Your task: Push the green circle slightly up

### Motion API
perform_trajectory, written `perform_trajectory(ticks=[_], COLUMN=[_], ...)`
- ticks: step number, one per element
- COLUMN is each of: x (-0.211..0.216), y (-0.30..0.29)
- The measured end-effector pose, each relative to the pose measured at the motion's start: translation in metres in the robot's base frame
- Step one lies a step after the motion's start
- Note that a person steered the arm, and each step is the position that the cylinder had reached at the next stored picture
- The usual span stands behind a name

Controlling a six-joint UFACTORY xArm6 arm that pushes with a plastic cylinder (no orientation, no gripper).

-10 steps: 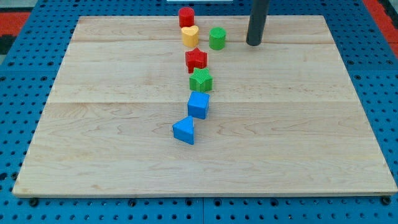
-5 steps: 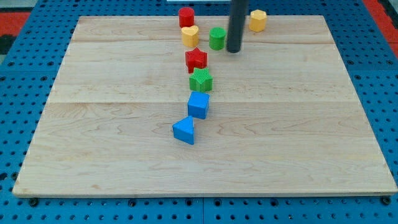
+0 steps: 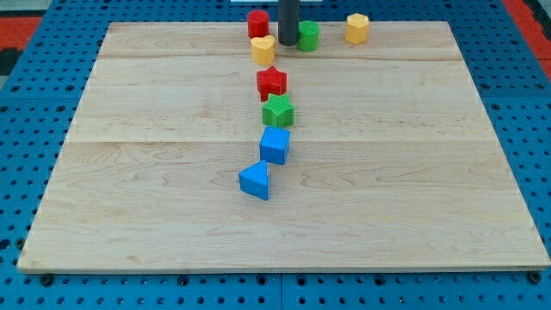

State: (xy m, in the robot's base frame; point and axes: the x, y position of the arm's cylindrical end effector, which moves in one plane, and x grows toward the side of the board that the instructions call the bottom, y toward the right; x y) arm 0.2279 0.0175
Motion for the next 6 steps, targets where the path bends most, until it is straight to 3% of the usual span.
perform_trajectory(ticks=[2,5,6], x=[0.039,0.005,0.044], y=[0.013,0.034,0.034])
